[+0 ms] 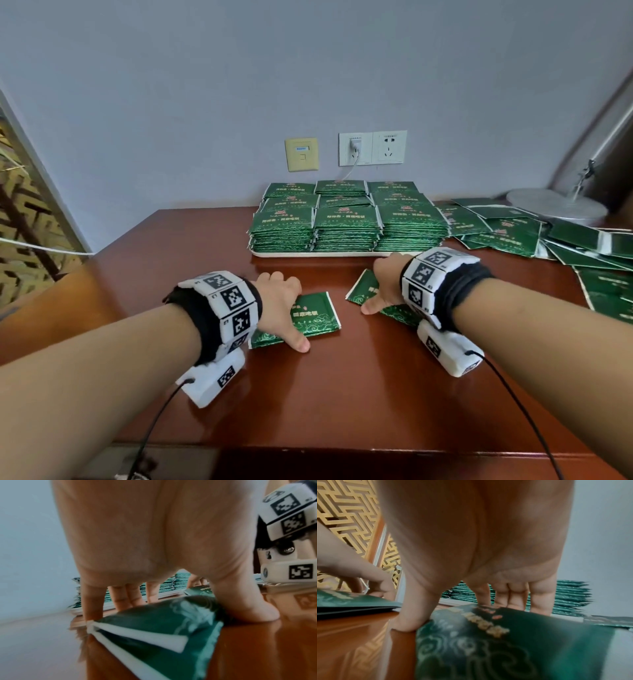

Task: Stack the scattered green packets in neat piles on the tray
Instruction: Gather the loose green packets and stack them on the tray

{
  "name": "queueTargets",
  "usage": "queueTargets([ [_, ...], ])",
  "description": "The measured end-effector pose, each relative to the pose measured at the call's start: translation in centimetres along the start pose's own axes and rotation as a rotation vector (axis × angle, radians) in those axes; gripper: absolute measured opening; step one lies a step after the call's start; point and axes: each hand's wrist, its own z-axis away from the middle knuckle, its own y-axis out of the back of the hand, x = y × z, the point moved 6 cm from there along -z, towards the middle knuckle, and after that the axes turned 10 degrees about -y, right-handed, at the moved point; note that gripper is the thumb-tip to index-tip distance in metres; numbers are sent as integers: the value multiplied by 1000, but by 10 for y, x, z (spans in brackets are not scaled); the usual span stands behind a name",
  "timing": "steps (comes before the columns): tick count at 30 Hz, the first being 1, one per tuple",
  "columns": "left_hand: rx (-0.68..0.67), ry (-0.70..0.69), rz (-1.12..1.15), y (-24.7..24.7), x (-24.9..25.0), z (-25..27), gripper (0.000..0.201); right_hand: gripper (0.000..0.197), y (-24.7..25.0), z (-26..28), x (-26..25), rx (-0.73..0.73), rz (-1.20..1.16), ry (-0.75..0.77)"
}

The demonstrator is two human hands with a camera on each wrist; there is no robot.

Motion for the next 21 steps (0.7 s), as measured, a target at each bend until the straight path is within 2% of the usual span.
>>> queueTargets([
  [3,-20,16,-14,-3,0,-1,93,62,3,-1,0,-18,9,-15],
  [8,-17,-43,20,1,5,-1,86,88,3,3,-4,-25,-90,-60],
  [13,-84,-90,108,-1,9,0,87,92,0,7,-4,-15,-121,-78],
  [17,-37,-118,79,10,13,-1,90,109,8,5,4,7,-123,-73],
  [21,56,-123,67,43,9,-9,83,101,24,0,18,24,-170,-81],
])
